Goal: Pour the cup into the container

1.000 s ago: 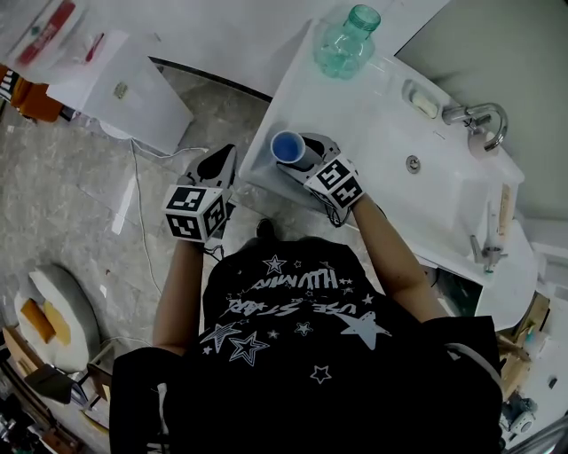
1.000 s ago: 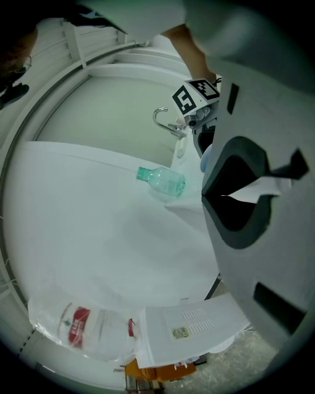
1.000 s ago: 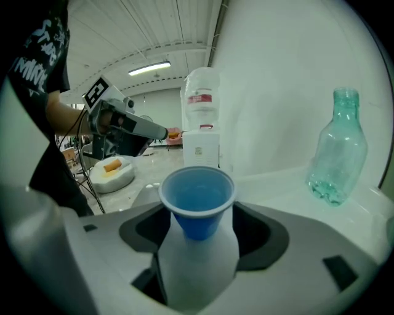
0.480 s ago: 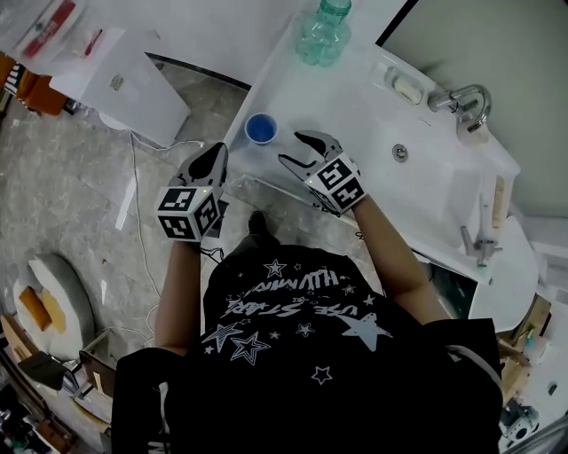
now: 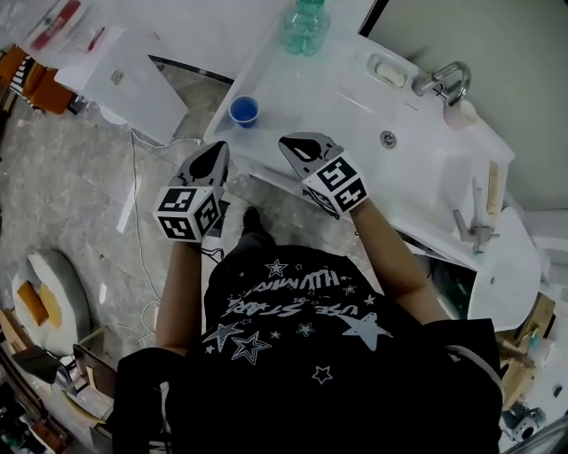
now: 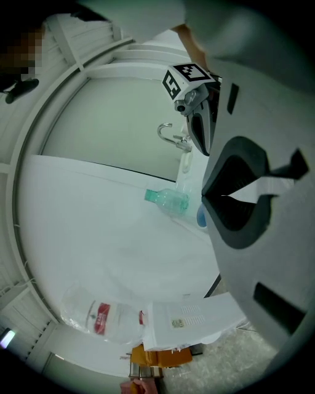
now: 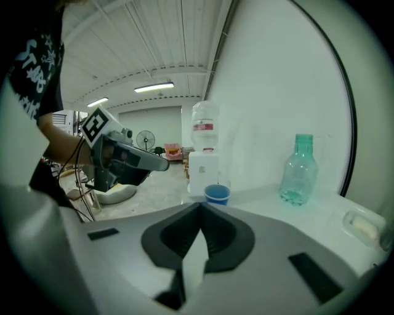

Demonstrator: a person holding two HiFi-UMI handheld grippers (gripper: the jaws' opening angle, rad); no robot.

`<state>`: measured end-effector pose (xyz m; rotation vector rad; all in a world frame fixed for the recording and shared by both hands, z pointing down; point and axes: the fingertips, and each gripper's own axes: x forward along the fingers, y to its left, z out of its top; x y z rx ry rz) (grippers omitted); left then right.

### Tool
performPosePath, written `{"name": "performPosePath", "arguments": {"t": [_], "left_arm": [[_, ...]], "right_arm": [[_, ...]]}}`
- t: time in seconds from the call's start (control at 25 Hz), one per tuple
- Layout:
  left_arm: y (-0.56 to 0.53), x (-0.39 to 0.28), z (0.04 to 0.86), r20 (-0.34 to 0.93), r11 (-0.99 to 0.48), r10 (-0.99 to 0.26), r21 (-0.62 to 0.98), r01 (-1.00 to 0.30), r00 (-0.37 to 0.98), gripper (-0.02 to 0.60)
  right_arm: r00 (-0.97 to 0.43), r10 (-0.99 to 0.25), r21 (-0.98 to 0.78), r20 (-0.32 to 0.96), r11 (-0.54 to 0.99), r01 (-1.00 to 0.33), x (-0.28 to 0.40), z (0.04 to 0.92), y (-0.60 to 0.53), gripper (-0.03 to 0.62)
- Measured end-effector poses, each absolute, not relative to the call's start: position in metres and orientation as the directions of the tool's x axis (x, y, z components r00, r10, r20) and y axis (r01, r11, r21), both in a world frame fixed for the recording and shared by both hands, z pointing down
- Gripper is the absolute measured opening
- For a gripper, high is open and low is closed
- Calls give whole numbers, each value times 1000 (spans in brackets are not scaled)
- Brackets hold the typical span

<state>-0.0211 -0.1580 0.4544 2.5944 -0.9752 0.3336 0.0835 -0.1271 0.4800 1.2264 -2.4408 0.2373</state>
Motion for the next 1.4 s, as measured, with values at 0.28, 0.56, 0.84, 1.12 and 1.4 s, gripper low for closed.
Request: {"name": "performPosePath", "arguments": {"t": [0.28, 0.56, 0.84, 1.12, 1.4], "left_arm": [[-116, -11, 454, 331, -706, -590, 229, -670, 736, 9], [-71, 0, 451, 324, -716, -588, 217, -663, 741, 9], [-27, 6, 451, 311, -716, -597, 208, -666, 739, 9], [10, 6, 458, 322, -706, -607, 202, -679, 726, 9], [32, 9, 463, 330, -703, -616, 180, -688, 716, 9]], "right_arm": [[-559, -747, 63, 361, 617, -784, 91, 465, -81, 6], [-548, -757, 101, 354, 614, -783, 100, 457, -34, 6], [-516, -786, 116, 340, 579, -807, 114, 450, 8, 6], [-521, -793, 82, 315, 570, -817, 125, 445, 40, 5], [-510, -788, 99, 345, 571, -815, 133, 456, 58, 5]]}}
